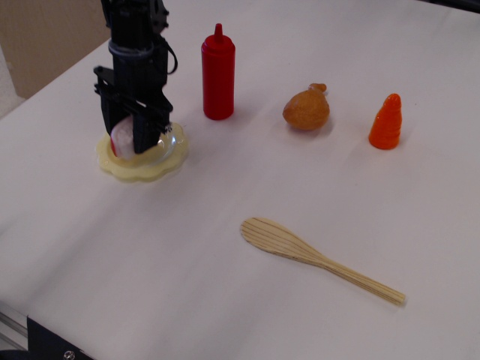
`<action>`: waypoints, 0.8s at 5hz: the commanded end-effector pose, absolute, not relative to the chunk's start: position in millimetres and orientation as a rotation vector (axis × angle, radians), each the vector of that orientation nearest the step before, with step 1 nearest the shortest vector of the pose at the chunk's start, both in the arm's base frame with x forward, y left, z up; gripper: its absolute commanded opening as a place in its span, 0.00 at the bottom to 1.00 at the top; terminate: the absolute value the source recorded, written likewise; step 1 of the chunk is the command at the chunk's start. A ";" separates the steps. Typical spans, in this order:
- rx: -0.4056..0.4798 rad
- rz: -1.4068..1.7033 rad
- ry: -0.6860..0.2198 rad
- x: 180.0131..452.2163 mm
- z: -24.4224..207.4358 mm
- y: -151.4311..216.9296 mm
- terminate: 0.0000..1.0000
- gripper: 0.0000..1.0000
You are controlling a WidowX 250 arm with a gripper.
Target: Take sushi off plate
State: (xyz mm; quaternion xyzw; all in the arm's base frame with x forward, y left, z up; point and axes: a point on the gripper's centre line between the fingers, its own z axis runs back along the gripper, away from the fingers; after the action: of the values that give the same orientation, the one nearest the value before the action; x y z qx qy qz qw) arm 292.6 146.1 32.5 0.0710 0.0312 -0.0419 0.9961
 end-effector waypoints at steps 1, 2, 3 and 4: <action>0.127 -0.086 -0.116 295.8 107.1 132.1 0.00 0.00; 0.067 -0.217 -0.123 300.3 104.1 97.2 0.00 0.00; 0.007 -0.327 -0.119 301.2 87.7 61.4 0.00 0.00; -0.042 -0.396 -0.124 300.2 72.6 32.5 0.00 0.00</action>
State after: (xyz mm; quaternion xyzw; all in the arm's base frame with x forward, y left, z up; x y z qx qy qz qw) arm 300.8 27.6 62.0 -0.0275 -0.0478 -0.1912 0.9800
